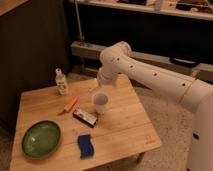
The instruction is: Place the ceramic cup in the ceramic bowl
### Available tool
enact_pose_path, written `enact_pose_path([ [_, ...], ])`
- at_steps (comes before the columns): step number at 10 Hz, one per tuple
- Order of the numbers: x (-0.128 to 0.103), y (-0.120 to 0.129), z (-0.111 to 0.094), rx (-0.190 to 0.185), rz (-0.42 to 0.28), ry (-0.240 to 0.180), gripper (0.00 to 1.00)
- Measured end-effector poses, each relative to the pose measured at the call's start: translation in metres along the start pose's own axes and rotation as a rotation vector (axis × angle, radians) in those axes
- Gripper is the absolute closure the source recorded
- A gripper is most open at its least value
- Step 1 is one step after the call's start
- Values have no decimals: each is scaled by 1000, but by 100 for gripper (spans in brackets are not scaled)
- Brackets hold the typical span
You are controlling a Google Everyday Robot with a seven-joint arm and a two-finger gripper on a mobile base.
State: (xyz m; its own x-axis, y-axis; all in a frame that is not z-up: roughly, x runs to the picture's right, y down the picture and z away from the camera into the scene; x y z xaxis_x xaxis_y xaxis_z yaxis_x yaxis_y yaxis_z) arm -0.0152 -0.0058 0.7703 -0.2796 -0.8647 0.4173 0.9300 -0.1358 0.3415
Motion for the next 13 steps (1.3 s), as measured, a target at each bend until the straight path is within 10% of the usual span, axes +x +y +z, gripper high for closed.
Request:
enact_pose_path([
  [5,-16,18,11,4,101,-63,21],
  [9,-23,10,20,31,97,-90,50],
  [13,-28,8,39,82,114,-100,51],
])
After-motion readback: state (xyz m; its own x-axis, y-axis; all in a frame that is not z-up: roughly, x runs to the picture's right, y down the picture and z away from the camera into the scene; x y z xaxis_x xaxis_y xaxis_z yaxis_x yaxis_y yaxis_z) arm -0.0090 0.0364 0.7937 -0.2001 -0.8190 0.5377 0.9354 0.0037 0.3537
